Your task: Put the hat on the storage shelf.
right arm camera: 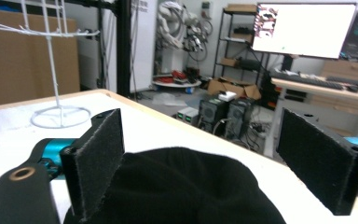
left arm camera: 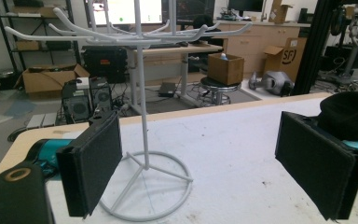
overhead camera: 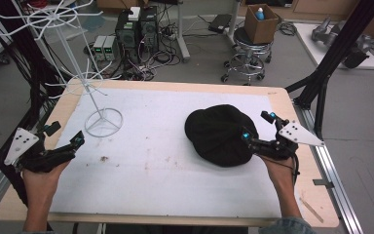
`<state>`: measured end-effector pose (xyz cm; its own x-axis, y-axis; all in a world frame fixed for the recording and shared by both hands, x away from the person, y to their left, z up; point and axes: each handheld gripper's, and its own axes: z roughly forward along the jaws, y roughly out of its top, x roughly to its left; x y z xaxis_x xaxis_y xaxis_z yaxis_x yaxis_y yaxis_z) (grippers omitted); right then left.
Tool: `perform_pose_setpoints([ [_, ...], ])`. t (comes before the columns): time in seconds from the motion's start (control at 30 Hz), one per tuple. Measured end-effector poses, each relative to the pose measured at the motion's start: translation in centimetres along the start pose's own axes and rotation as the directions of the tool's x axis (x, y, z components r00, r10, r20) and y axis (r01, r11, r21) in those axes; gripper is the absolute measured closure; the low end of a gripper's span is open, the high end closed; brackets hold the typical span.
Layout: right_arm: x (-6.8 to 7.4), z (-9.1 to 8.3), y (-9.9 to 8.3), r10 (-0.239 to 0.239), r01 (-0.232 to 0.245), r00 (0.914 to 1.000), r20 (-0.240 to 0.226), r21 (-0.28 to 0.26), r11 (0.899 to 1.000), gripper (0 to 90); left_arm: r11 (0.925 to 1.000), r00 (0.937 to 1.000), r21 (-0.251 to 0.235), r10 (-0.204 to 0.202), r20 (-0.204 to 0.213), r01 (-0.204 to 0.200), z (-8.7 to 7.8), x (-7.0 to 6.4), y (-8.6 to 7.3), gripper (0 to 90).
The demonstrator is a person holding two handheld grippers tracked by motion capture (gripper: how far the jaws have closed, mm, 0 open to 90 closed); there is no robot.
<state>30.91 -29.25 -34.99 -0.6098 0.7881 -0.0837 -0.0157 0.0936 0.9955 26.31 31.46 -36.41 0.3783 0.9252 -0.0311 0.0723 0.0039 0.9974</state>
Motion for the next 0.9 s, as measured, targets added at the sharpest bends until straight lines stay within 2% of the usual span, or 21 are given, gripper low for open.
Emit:
perform_pose_setpoints([
  [0.17, -0.6, 1.6, -0.6, -0.012, 0.014, 0.9988, -0.048, 0.042, 0.999, 14.9, 1.0000, 1.0000, 0.002, -0.005, 0.003, 0.005, 0.1, 0.0, -0.1, 14.9],
  [0.3, -1.0, 2.9, -1.5, -0.040, 0.048, 0.9950, -0.092, 0.083, 0.995, 16.0, 1.0000, 1.0000, 0.002, -0.005, 0.007, 0.005, 0.1, -0.1, -0.1, 15.0],
  [0.4, -1.2, 3.7, -1.9, -0.043, 0.054, 0.9951, -0.089, 0.124, 0.991, 16.0, 1.0000, 0.9999, 0.003, -0.007, 0.011, 0.007, 0.2, -0.1, -0.1, 14.9],
  [0.47, -1.4, 4.2, -2.2, -0.065, 0.077, 0.9939, -0.089, 0.139, 0.987, 16.0, 0.9999, 0.9999, 0.005, -0.009, 0.011, 0.009, 0.2, -0.1, -0.2, 15.0],
  [0.63, -1.8, 4.7, -3.2, -0.071, 0.094, 0.9909, -0.114, 0.209, 0.973, 15.9, 0.9999, 0.9998, 0.001, -0.011, 0.014, 0.011, 0.2, -0.1, -0.2, 14.9],
  [0.77, -1.4, 5.0, -3.4, -0.122, 0.156, 0.9796, -0.160, 0.223, 0.962, 15.9, 0.9998, 0.9995, 0.002, -0.019, 0.024, 0.019, 0.3, -0.1, -0.2, 14.9],
  [0.8, -1.2, 5.2, -3.6, -0.174, 0.216, 0.9659, -0.191, 0.222, 0.951, 15.9, 0.9997, 0.9992, -0.001, -0.025, 0.031, 0.025, 0.3, -0.1, -0.2, 15.0],
  [0.83, -1.2, 5.2, -3.6, -0.174, 0.216, 0.9659, -0.191, 0.222, 0.951, 15.9, 0.9996, 0.9990, -0.003, -0.028, 0.034, 0.028, 0.2, -0.1, -0.2, 15.0],
  [0.87, -1.2, 5.3, -3.6, -0.193, 0.236, 0.9608, -0.199, 0.225, 0.945, 16.0, 0.9994, 0.9988, -0.007, -0.032, 0.036, 0.033, 0.2, -0.1, -0.2, 15.0],
  [0.9, -1.1, 5.3, -3.9, -0.200, 0.254, 0.9549, -0.219, 0.252, 0.934, 15.9, 0.9994, 0.9987, -0.007, -0.033, 0.038, 0.033, 0.2, -0.1, -0.2, 15.0],
])
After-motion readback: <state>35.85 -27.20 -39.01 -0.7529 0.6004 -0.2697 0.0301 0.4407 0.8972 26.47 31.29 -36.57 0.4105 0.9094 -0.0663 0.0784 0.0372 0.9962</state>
